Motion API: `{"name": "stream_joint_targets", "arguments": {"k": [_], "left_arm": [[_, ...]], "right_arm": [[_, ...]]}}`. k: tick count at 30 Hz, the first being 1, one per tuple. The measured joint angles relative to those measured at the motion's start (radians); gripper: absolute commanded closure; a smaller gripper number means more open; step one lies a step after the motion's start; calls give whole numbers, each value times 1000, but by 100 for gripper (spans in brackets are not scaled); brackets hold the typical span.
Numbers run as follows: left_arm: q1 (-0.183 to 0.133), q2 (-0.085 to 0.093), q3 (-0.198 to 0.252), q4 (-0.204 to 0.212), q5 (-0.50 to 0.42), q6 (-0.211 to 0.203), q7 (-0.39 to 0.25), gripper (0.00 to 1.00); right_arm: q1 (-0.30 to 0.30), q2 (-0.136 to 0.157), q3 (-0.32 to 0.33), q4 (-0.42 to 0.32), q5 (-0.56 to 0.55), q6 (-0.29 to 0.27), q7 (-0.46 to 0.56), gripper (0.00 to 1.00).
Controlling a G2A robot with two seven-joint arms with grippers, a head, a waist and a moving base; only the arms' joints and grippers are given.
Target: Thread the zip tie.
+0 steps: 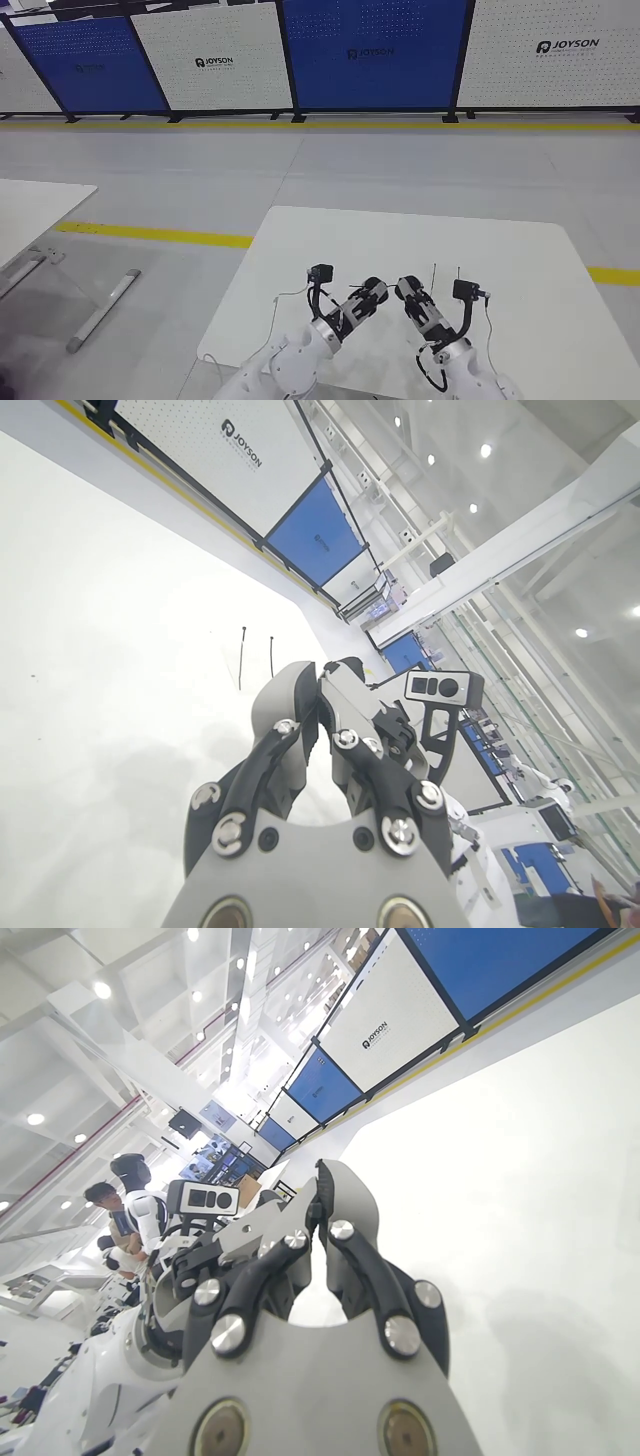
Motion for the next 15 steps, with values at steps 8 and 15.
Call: {"name": "stream_joint_targets", "arguments": {"k": [8,15], "left_arm": [[-13,-1,3,19,-1,16,-21,100],[-7,1,-8,4,-11,7,-31,100]], "right_arm": [[5,0,-10,-4,-16,10,7,100],[13,-1,-12,1,-10,23,9,100]]}}
